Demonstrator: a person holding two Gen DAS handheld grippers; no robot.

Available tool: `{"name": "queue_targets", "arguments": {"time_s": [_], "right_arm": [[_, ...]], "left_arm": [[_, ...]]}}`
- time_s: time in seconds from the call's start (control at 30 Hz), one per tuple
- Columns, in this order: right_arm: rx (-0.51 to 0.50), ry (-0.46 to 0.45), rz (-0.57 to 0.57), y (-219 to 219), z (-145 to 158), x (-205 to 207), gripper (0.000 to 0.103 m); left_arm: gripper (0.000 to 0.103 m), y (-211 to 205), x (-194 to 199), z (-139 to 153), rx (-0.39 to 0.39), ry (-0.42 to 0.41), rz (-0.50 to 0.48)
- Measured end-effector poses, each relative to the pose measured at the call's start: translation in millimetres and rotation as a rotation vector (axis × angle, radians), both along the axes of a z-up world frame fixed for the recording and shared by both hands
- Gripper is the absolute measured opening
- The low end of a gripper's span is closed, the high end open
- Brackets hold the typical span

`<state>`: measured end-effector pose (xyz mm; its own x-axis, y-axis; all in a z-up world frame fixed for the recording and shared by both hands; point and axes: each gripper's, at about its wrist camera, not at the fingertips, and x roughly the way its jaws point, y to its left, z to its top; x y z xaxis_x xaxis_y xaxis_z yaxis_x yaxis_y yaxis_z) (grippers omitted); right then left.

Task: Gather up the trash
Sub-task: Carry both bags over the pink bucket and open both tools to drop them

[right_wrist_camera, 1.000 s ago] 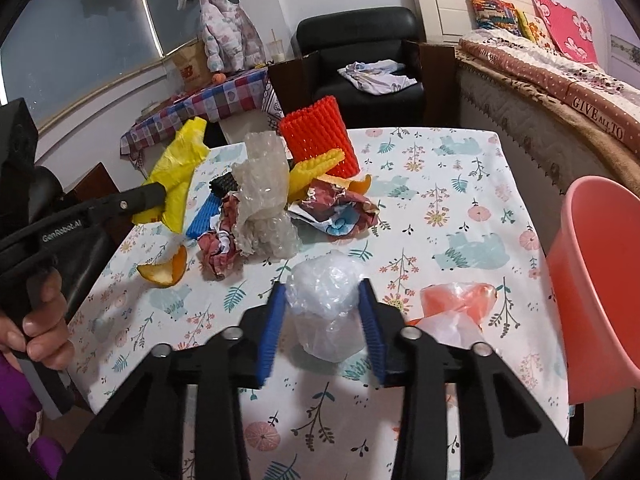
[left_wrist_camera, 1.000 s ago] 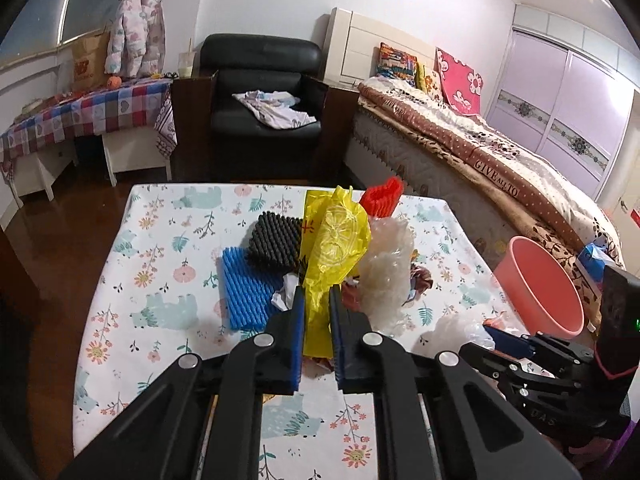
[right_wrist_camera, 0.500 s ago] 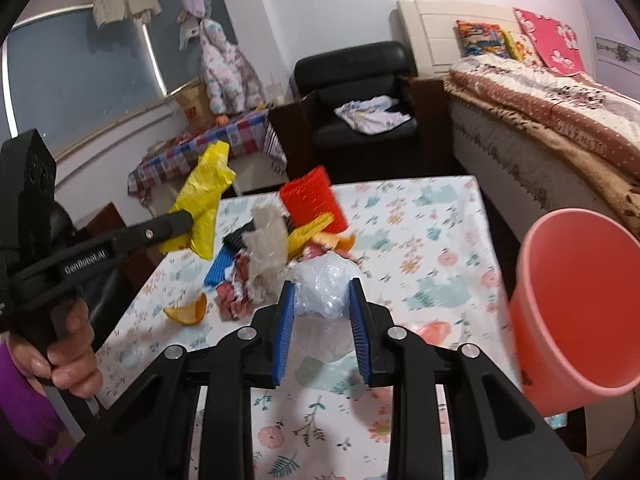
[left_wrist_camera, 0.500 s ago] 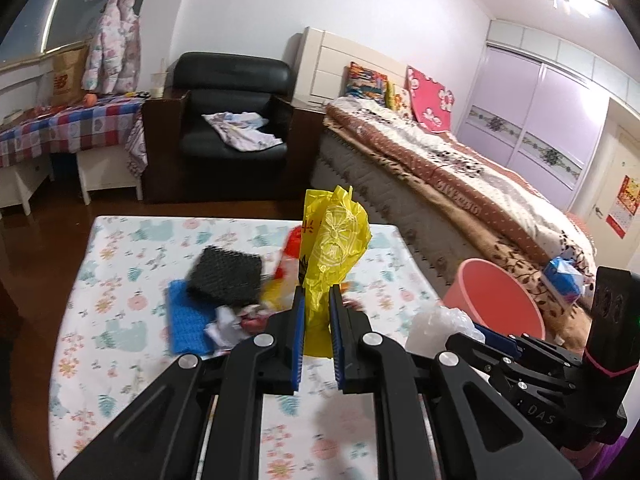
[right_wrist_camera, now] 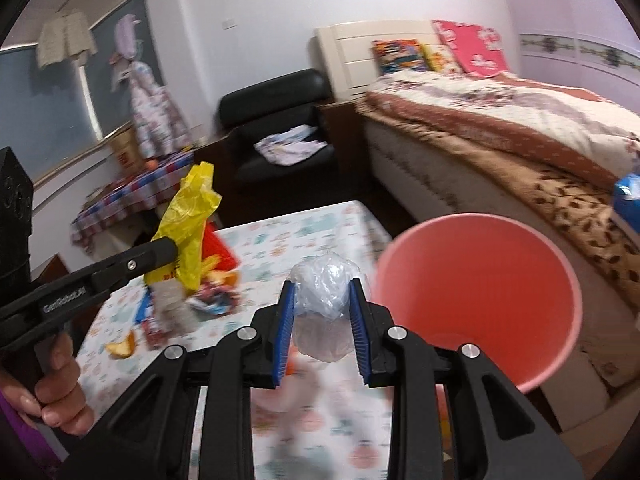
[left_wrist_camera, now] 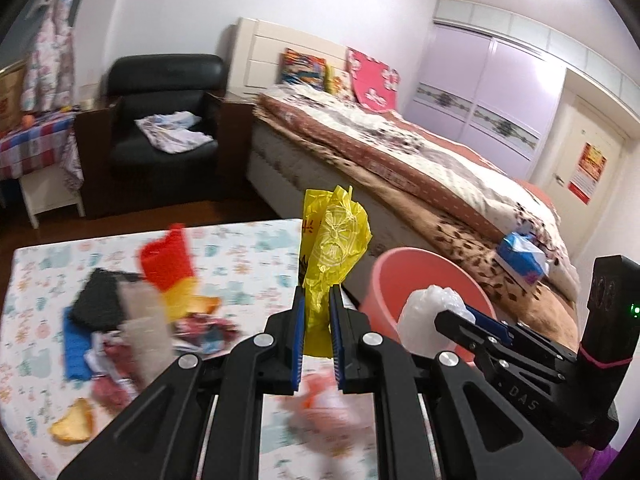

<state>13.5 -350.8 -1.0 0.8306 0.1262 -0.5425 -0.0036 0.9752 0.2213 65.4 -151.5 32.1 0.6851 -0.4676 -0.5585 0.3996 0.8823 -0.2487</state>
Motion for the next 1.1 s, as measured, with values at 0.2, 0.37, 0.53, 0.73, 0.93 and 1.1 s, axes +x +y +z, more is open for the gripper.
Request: {"name": "queue_targets", "arguments": {"time_s": [0.2, 0.37, 0.53, 0.73, 0.93, 1.1], "right_arm": [[0.011, 0.022, -0.131, -44, -10, -5, 0.028], [0.013, 0.062, -0.189, -67, -23, -3, 0.028], [0.012, 0.107, -0.222, -80, -36, 2, 0.028], [0.007, 0.157, -0.243, -90, -47, 7, 0.028], [0.004, 0.188, -0.25, -95, -53, 9, 0.029], [0.02, 0.203, -0.254, -101, -56, 10, 0.033]], "left_arm": [[0.011, -53, 7, -7, 0.027, 0.023, -0.089], [0.011, -90, 14, -18, 0.035, 0.068, -0.158], [0.011, -122, 21, -34, 0.055, 0.125, -0.21], [0.012, -146, 32, -52, 0.065, 0.217, -0.226], [0.025, -155, 34, -58, 0.08, 0.221, -0.212], [0.041, -155, 31, -53, 0.085, 0.197, -0.207]]}}
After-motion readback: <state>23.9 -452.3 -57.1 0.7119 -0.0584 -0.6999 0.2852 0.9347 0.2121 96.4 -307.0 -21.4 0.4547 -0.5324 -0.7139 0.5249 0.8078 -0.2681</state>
